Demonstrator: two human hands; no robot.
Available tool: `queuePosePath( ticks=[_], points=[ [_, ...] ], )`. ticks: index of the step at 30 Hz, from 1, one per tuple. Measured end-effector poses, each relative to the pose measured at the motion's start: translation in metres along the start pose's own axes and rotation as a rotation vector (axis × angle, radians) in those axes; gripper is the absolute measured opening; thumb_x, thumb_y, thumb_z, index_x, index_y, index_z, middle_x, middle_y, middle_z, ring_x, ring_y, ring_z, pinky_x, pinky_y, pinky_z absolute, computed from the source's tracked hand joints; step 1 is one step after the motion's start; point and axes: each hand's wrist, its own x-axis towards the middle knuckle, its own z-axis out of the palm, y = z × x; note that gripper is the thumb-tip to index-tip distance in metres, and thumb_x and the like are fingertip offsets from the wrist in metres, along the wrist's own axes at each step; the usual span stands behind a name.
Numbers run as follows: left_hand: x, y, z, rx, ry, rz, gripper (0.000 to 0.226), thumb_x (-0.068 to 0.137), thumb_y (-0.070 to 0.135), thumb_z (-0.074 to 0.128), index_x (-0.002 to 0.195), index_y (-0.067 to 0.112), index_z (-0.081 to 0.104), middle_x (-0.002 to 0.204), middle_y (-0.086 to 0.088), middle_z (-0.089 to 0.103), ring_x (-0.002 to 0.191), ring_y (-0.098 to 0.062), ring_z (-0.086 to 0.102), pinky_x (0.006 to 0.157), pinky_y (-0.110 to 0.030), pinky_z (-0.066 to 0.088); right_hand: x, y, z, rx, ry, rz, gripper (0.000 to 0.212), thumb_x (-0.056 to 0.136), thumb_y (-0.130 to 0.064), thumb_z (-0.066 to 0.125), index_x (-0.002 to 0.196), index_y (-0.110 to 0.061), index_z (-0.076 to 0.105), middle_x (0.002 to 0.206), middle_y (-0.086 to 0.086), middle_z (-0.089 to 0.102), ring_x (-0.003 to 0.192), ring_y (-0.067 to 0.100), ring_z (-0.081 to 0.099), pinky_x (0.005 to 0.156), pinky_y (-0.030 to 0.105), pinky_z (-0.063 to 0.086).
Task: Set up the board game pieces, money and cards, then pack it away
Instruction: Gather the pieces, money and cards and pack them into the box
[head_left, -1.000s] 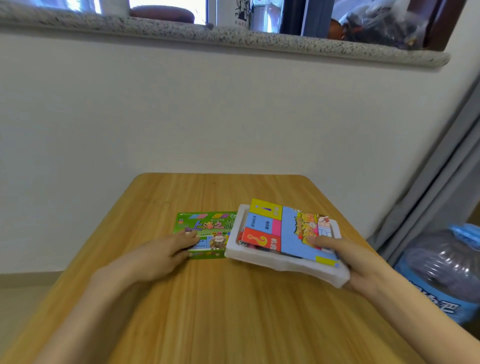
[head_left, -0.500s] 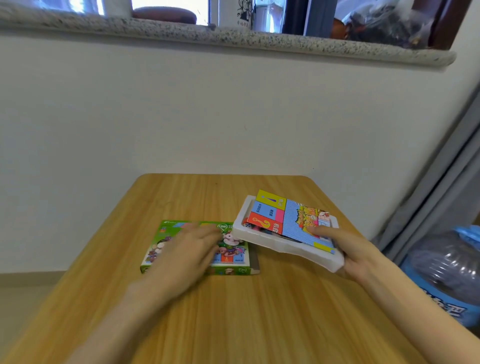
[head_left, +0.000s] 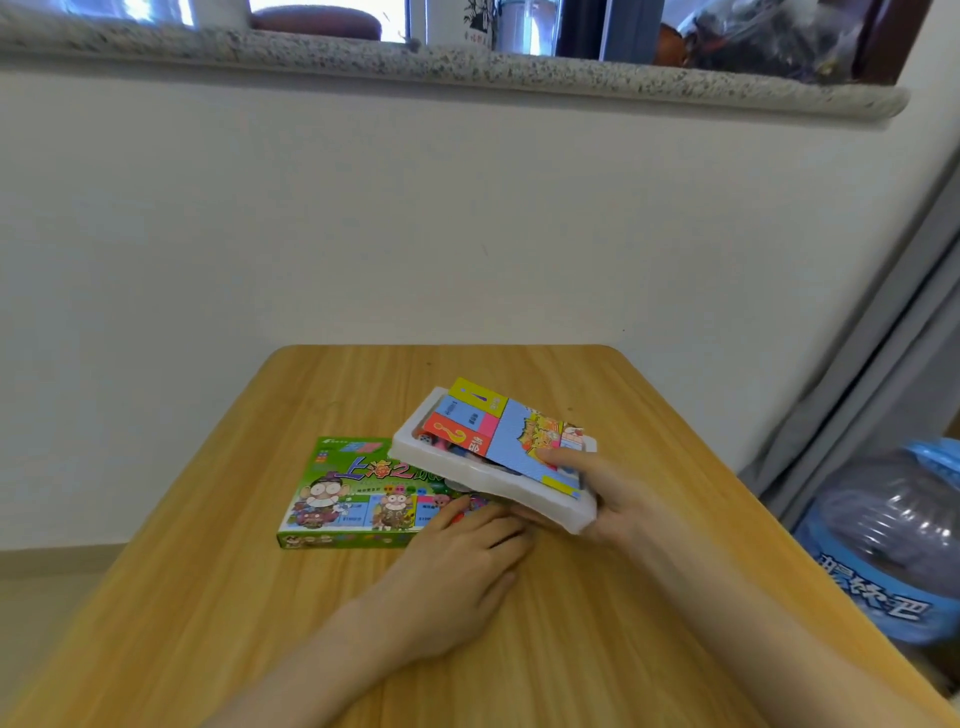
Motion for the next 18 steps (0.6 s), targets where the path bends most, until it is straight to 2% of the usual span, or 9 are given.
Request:
queuePosePath(
  ticks=[2,5,8,10,11,13,15,17,18],
  points=[
    [-0.001,-0.001,-0.001,-0.049,-0.026,-0.001,0.036,0.089,0.037,0.038,0.118,0.033,0.059,0.120,0.019,0.061,0.115,-0.003,0.054,0.101,-0.031,0.044,0.002,0.003,-0.005,-0.017,0.036,-0.002,0.009,0.083,-0.001,0.064,0.092,-0.002,0.063,0.069,0.017,0.070,0.051,0.025,0.067,0.043,0.034,0.055],
    [-0.003,-0.004,0.000,-0.062,-0.018,-0.003,0.035,0.090,0.033,0.037,0.118,0.031,0.059,0.122,0.018,0.060,0.115,-0.004,0.053,0.103,-0.028,0.034,-0.001,0.002,-0.022,-0.045,0.096,-0.017,0.009,0.083,0.001,0.064,0.091,-0.002,0.062,0.066,0.017,0.070,0.049,0.024,0.067,0.041,0.033,0.054],
    [-0.002,-0.005,0.000,-0.085,-0.054,-0.011,0.041,0.092,0.032,0.031,0.124,0.029,0.056,0.130,0.016,0.056,0.123,-0.006,0.049,0.109,-0.036,0.035,-0.007,-0.004,-0.044,-0.072,0.155,-0.031,0.012,0.082,0.001,0.064,0.093,-0.001,0.061,0.066,0.018,0.070,0.048,0.025,0.067,0.039,0.034,0.053],
    [-0.001,-0.004,-0.002,-0.134,-0.100,-0.033,0.053,0.091,0.033,0.019,0.136,0.027,0.047,0.143,0.015,0.044,0.135,-0.006,0.034,0.117,-0.035,0.014,-0.012,-0.009,-0.058,-0.067,0.172,-0.043,0.010,0.083,0.001,0.063,0.092,0.000,0.059,0.067,0.019,0.070,0.049,0.027,0.067,0.040,0.037,0.054],
    [0.000,-0.003,-0.003,-0.158,-0.116,-0.041,0.060,0.089,0.034,0.013,0.140,0.027,0.042,0.147,0.015,0.038,0.139,-0.005,0.027,0.117,-0.031,0.003,-0.014,-0.011,-0.064,-0.066,0.175,-0.046,0.009,0.083,0.001,0.062,0.091,-0.001,0.059,0.067,0.020,0.070,0.050,0.027,0.067,0.041,0.038,0.055],
    [0.000,-0.003,-0.003,-0.170,-0.108,-0.018,0.071,0.083,0.035,0.003,0.143,0.026,0.038,0.150,0.014,0.034,0.141,-0.004,0.022,0.111,-0.026,-0.008,-0.018,-0.014,-0.076,-0.086,0.186,-0.053,0.011,0.083,0.002,0.062,0.094,-0.001,0.059,0.071,0.020,0.070,0.052,0.028,0.068,0.043,0.040,0.055],
    [-0.001,-0.006,-0.001,-0.185,-0.091,-0.004,0.068,0.085,0.031,0.004,0.144,0.024,0.039,0.150,0.013,0.035,0.141,-0.003,0.022,0.111,-0.026,-0.008,-0.020,-0.016,-0.086,-0.117,0.206,-0.072,0.019,0.081,0.002,0.063,0.099,-0.002,0.060,0.075,0.020,0.071,0.055,0.029,0.069,0.044,0.040,0.056],
    [0.000,-0.011,0.004,-0.233,-0.039,0.014,0.054,0.092,0.011,0.023,0.139,0.022,0.047,0.143,0.011,0.046,0.135,-0.002,0.028,0.115,-0.032,0.002,-0.021,-0.017,-0.092,-0.147,0.214,-0.102,0.020,0.081,0.004,0.063,0.099,-0.003,0.060,0.074,0.019,0.071,0.055,0.028,0.069,0.044,0.039,0.056],
    [0.000,-0.014,0.007,-0.276,0.007,0.019,0.053,0.089,0.001,0.033,0.134,0.021,0.053,0.137,0.009,0.053,0.130,-0.001,0.033,0.115,-0.034,0.009,-0.021,-0.018,-0.093,-0.167,0.213,-0.120,0.019,0.080,0.006,0.063,0.096,-0.003,0.060,0.072,0.017,0.072,0.054,0.027,0.069,0.043,0.038,0.056]
  ],
)
